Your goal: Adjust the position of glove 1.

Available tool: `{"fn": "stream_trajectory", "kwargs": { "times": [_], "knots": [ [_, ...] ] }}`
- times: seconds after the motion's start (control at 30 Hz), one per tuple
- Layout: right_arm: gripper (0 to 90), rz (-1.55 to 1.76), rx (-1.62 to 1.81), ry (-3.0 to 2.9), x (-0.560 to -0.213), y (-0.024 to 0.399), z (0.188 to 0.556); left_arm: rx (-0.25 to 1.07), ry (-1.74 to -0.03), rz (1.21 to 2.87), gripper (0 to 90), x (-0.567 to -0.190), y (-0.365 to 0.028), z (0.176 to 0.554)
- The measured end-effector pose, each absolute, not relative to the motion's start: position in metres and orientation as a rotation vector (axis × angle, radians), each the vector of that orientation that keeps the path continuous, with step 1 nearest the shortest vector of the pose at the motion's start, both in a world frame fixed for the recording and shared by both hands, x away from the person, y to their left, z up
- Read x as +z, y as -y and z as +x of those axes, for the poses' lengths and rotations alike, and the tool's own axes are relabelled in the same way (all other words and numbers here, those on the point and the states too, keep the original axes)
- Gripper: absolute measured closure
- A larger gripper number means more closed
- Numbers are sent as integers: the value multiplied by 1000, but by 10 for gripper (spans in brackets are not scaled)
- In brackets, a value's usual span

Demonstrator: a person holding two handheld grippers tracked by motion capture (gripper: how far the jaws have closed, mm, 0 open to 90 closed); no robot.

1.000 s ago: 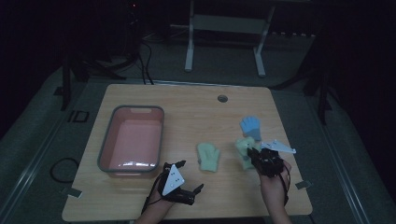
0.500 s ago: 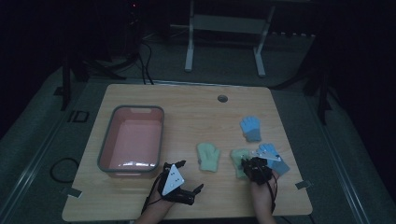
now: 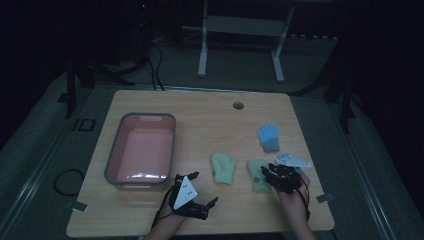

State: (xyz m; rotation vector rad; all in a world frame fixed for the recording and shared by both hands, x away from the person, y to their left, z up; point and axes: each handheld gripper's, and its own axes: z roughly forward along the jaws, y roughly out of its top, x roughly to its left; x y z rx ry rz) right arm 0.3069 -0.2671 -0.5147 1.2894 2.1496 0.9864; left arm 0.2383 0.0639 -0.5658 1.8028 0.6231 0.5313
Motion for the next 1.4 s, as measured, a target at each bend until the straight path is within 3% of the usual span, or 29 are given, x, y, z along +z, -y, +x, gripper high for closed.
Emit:
{"fn": "stream_trajectory", "kwargs": {
  "times": [0.4, 0.77, 0.83, 1.07, 1.4],
  "knots": [
    [647, 944, 1036, -2370, -494, 277, 318, 532, -631, 1801, 2, -566, -64, 239],
    [626, 990, 972, -2414, -532, 273, 316, 532, -632, 1794, 2, -566, -65, 238],
    [662, 990, 950, -2422, -548, 273, 314, 534, -630, 1794, 2, -566, -64, 238],
    [800, 1002, 957, -2352, -553, 268, 306, 534, -630, 1794, 2, -566, -64, 238],
    [831, 1125, 957, -2236, -535, 261, 301, 535, -635, 1795, 2, -566, -64, 238]
  ]
}}
